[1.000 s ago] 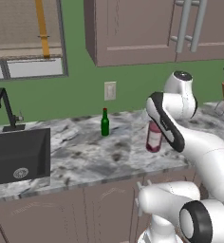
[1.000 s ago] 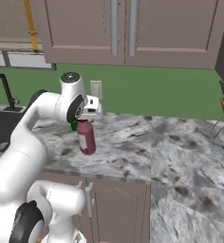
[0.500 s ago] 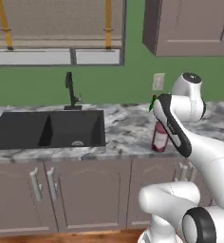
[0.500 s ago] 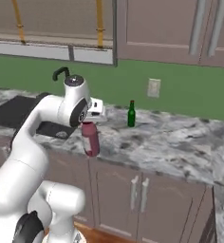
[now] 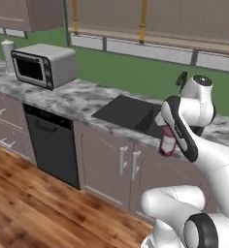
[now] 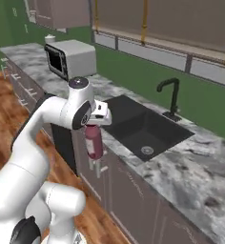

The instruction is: Move the drinks to the dining counter.

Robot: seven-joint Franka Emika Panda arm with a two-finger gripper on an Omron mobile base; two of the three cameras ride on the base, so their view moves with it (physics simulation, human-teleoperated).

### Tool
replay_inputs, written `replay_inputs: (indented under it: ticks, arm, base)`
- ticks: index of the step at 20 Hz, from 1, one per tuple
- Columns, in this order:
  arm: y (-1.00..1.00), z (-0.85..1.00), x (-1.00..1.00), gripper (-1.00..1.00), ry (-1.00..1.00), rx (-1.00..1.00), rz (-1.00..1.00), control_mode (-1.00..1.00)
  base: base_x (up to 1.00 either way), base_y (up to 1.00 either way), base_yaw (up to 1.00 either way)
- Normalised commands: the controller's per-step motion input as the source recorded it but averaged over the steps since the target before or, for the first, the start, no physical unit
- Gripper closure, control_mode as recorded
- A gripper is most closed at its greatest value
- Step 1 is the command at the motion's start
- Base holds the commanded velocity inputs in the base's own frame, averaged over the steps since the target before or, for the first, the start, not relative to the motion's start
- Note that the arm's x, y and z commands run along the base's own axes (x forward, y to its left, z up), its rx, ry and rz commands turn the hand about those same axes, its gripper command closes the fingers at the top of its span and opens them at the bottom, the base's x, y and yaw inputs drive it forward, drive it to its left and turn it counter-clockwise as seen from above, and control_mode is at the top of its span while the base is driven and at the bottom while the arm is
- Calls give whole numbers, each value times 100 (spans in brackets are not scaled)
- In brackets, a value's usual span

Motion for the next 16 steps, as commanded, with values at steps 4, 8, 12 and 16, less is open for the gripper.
replay_inputs:
  ticks: [4, 8, 12, 16]
  arm:
    - [0, 0, 0, 100, 0, 0, 0, 100]
    - [0, 0, 0, 100, 0, 0, 0, 100]
    - [0, 0, 0, 100, 0, 0, 0, 100]
    - [0, 0, 0, 100, 0, 0, 0, 100]
  base:
    - [90, -13, 80]
    - [97, -12, 77]
    - [41, 15, 80]
    - [60, 13, 76]
